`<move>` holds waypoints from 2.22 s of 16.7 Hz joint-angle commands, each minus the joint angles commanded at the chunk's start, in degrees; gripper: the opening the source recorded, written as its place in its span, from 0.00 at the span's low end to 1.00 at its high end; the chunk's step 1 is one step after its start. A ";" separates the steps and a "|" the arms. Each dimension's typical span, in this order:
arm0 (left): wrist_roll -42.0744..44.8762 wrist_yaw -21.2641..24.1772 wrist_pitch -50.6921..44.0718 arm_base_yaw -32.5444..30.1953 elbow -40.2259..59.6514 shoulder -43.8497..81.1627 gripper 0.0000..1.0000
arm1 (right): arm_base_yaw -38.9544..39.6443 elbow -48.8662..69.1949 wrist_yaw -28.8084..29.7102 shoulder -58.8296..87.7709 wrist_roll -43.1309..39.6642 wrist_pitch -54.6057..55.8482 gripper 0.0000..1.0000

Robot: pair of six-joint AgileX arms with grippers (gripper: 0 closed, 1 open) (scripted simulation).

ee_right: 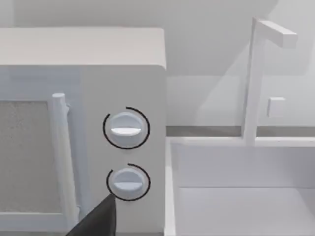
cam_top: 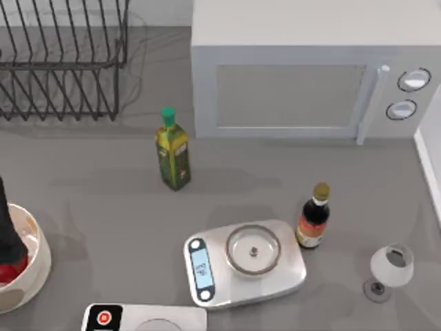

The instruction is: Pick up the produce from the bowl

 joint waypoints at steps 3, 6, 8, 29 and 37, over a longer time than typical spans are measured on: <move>0.00 0.00 0.00 0.00 0.00 0.00 1.00 | 0.00 0.00 0.00 0.00 0.00 0.00 1.00; 0.00 0.00 0.00 0.00 0.00 0.00 1.00 | 0.00 0.00 0.00 0.00 0.00 0.00 1.00; 0.00 0.00 0.00 0.00 0.00 0.00 1.00 | 0.00 0.00 0.00 0.00 0.00 0.00 1.00; 0.14 0.00 -8.20 0.00 7.44 9.30 1.00 | 0.00 0.00 0.00 0.00 0.00 0.00 1.00; 0.61 0.00 -35.66 0.00 32.38 47.59 1.00 | 0.00 0.00 0.00 0.00 0.00 0.00 1.00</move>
